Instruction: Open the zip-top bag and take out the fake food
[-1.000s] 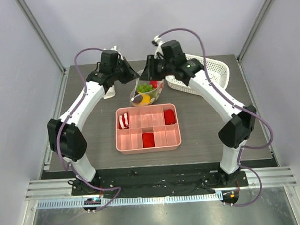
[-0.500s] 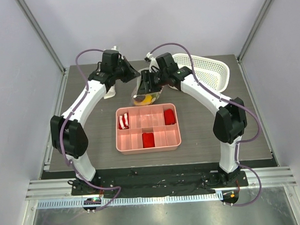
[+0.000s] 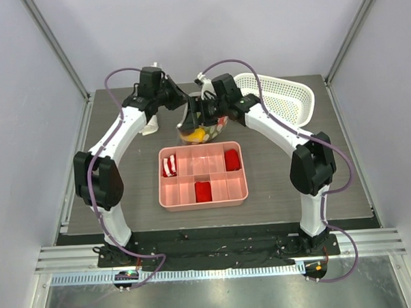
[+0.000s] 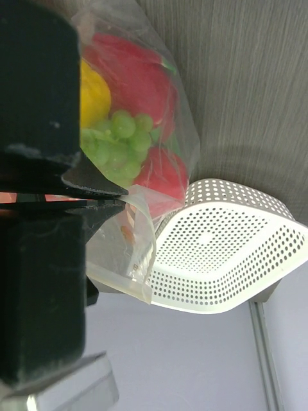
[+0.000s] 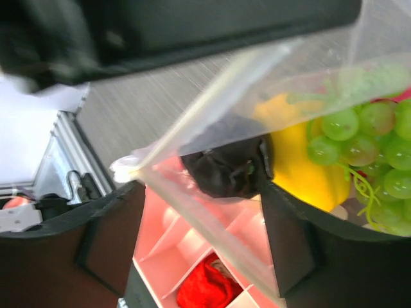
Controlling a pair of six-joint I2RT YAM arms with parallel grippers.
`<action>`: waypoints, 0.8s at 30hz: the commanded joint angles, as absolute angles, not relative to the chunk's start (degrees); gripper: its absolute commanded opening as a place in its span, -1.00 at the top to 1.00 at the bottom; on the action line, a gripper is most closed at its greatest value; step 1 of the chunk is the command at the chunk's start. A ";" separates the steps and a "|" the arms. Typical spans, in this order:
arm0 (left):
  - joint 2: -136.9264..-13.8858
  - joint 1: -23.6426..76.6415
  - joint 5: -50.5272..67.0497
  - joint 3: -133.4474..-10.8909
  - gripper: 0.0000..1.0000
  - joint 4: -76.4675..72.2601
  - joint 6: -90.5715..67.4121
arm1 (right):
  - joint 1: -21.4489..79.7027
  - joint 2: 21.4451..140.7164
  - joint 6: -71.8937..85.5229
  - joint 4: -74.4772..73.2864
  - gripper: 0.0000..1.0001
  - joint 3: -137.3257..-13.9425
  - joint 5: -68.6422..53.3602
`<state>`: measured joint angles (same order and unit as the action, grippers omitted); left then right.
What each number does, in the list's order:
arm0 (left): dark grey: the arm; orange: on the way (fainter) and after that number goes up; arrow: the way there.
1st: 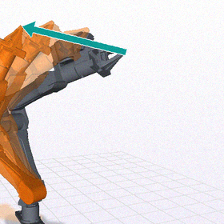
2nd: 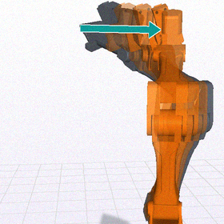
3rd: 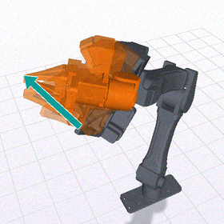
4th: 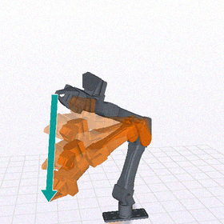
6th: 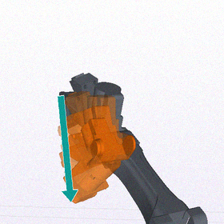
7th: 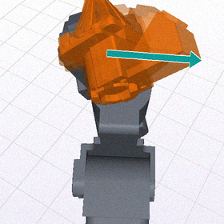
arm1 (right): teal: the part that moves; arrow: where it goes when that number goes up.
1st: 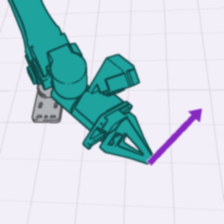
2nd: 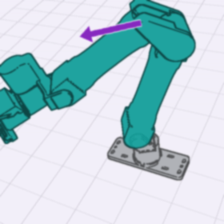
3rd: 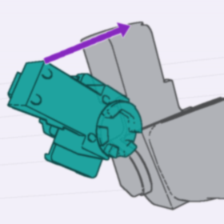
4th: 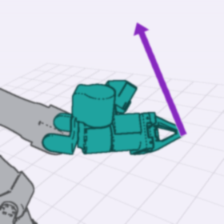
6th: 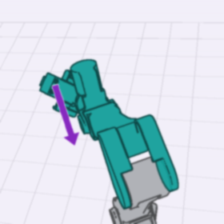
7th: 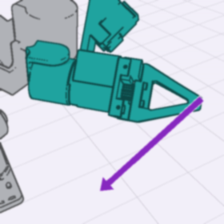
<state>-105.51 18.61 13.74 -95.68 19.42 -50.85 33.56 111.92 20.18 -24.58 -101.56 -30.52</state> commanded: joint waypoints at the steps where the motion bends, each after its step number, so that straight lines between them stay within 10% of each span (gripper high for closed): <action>1: -105.64 18.28 14.85 -98.61 1.00 15.38 -51.16 | 33.66 112.50 19.51 -23.29 -0.41 -99.76 -26.90; 12: -104.15 18.28 16.96 -96.51 1.00 15.12 -50.89 | 29.63 105.91 30.75 -22.76 -0.61 -98.71 -27.33; 20: -102.83 18.28 18.37 -95.01 1.00 13.97 -51.24 | 28.21 109.51 29.53 -22.76 -0.09 -99.58 -29.00; 24: -102.66 18.37 18.72 -95.01 1.00 13.80 -51.50 | 29.70 111.71 27.25 -23.03 -0.13 -100.98 -30.06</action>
